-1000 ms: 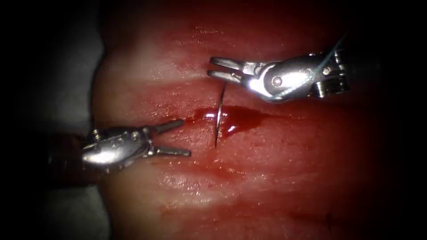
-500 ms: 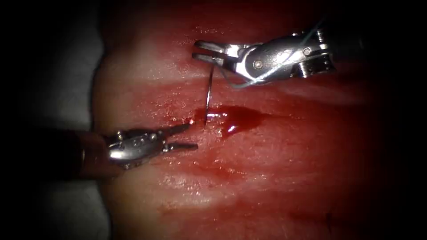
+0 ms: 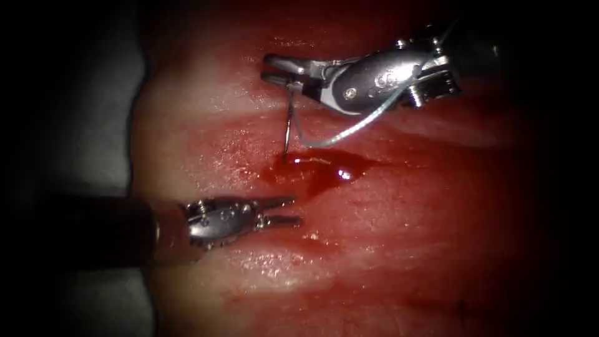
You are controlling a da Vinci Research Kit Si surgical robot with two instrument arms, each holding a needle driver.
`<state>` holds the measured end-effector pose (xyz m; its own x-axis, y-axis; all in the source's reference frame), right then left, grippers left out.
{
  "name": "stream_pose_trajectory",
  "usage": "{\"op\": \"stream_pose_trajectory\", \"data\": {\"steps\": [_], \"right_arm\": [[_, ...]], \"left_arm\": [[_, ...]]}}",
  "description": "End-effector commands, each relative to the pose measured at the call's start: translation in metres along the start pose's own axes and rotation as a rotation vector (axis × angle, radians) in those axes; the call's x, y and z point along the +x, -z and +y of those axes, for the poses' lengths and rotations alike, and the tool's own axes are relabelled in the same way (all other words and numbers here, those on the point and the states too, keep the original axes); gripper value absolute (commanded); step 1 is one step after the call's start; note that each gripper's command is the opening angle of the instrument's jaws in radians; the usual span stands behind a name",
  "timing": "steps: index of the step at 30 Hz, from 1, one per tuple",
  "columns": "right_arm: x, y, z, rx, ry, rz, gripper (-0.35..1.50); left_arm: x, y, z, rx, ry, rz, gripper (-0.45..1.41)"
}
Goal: Wound Closure
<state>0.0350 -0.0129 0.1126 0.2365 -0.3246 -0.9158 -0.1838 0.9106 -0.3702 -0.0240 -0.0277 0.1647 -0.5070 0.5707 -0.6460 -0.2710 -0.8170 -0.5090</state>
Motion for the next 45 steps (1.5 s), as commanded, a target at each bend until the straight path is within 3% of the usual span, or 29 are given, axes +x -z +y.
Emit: {"op": "stream_pose_trajectory", "data": {"steps": [1, 15, 17, 34, 45], "right_arm": [[-0.0001, -0.0008, -0.0012, 0.005, 0.015, 0.005, -0.35], [-0.0016, -0.0003, -0.0021, 0.009, 0.193, 0.049, -0.35], [-0.0017, -0.0003, -0.0022, 0.005, 0.234, 0.090, -0.35], [-0.0013, 0.0013, -0.0033, -0.017, 0.476, 0.212, -0.35], [-0.0019, 0.0019, -0.0040, -0.016, 0.551, 0.204, -0.35]], "left_arm": [[-0.0010, -0.0010, 0.0008, -0.009, 0.011, -0.008, 0.34], [-0.0030, -0.0014, 0.0005, -0.028, 0.010, -0.026, 0.34], [-0.0030, -0.0014, 0.0005, -0.035, 0.008, -0.027, 0.34], [-0.0017, -0.0009, 0.0008, -0.050, 0.015, -0.028, 0.31], [-0.0006, -0.0001, 0.0011, -0.061, 0.024, -0.029, 0.31]]}}
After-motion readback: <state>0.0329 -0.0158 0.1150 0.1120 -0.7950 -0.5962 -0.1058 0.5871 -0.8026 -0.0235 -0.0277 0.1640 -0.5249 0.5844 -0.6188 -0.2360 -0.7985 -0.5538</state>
